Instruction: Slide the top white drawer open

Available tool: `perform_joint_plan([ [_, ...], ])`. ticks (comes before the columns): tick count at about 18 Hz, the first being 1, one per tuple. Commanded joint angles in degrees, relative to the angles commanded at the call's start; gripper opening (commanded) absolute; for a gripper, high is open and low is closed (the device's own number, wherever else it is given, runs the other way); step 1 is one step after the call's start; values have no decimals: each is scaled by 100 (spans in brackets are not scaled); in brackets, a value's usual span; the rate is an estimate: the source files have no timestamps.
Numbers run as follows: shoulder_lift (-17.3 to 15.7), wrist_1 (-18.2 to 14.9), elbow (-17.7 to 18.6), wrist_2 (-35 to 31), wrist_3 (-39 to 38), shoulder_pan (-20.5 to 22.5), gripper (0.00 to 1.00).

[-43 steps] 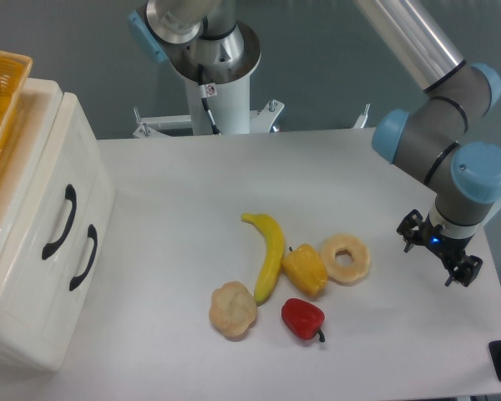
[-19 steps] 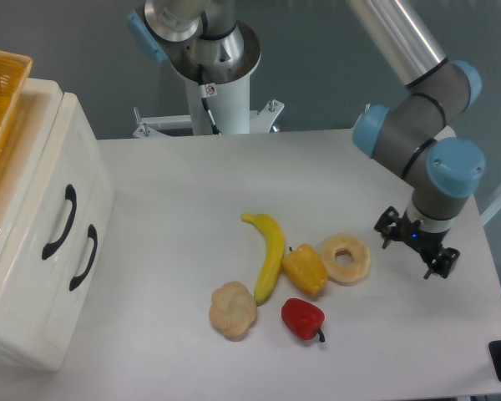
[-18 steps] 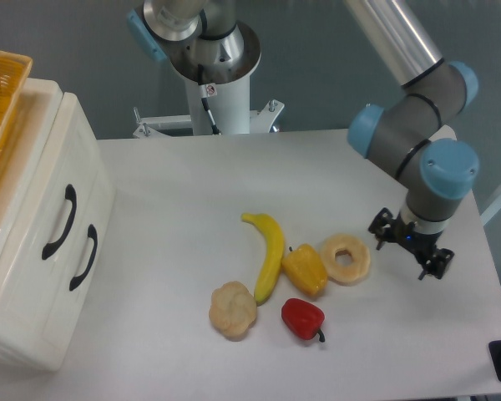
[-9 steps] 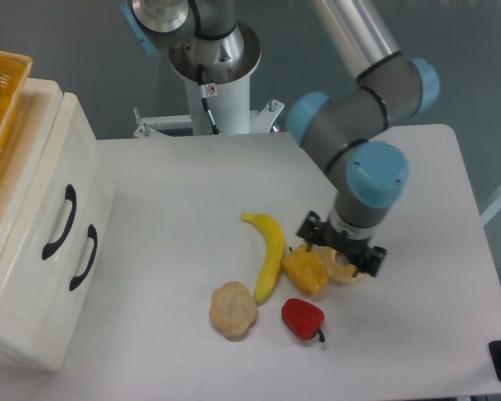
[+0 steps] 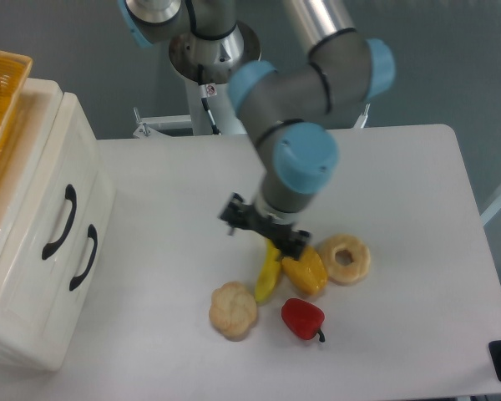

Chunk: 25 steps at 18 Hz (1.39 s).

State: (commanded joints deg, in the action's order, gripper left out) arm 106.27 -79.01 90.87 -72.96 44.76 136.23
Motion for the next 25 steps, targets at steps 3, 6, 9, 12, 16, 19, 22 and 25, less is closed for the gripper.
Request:
perform_joint_plan([
  [3, -115, 26, 1, 343, -694, -246, 100],
  [6, -115, 35, -35, 466, -960, -527, 100],
  [9, -98, 26, -35, 652, -1082, -738, 100],
  [12, -63, 35, -96, 713, -1276, -879, 100],
  [16, -28, 17, -245, 1231, -1399, -879, 100],
  [19, 104, 17, -333, 1319, -1698, -888, 100],
  [22, 122, 9, -333, 1469, -1742, -888, 100],
  [25, 122, 0, -325, 1513, -1970, -897, 100],
])
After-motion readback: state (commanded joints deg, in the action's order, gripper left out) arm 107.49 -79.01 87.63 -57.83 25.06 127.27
